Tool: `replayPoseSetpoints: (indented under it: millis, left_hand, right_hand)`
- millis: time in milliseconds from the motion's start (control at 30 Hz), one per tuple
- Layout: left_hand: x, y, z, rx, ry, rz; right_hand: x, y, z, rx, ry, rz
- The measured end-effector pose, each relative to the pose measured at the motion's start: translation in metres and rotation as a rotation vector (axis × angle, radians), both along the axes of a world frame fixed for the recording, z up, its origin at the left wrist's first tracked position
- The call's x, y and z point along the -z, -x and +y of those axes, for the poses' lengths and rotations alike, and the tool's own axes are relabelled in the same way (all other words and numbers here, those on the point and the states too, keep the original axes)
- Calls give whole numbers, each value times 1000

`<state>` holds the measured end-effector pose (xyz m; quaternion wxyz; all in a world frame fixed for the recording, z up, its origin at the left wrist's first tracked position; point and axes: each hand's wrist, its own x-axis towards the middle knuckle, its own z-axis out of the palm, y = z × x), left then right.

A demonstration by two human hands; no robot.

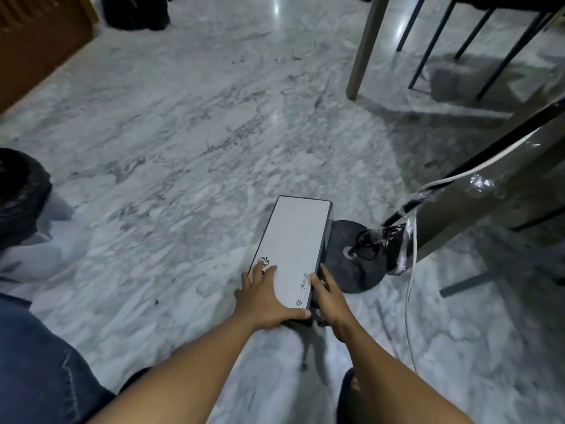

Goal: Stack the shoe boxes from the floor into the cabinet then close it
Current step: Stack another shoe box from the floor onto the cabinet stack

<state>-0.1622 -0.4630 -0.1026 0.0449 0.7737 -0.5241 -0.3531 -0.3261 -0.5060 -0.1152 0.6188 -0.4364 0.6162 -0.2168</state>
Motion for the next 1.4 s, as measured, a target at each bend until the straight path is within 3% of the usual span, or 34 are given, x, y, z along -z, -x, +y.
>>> replayPoseSetpoints:
  millis: [167,300,400,567,667,733,900,1100,1400]
  left_hand:
    - [2,-22,0,-97,-6,49]
    - [3,-48,10,-206,93,282]
    - [1,-70,26,-330,216,366]
    - [-11,-81,40,-272,449,-31]
    - [-15,-75,38,-261,317,-152]
    - [-13,-70,34,-271,251,-145]
    - [-9,-73,30,-297,326,-52]
    - [-7,-134,53,53,323,1]
    - [4,-152,76,-220,440,16]
  right_hand:
    - [15,-10,2,94,74,-65]
    - [-6,-27,0,191,107,-111]
    - [-20,-47,-3,147,135,-181]
    - [-32,-88,2,-47,187,-181]
    - [-38,-101,-6,-83,218,-168]
    - [-39,-106,-16,-109,240,-138]
    - [-43,-108,-46,-133,301,-50]
    - [-27,-87,-57,50,397,114]
    - [-5,-47,-38,31,415,75]
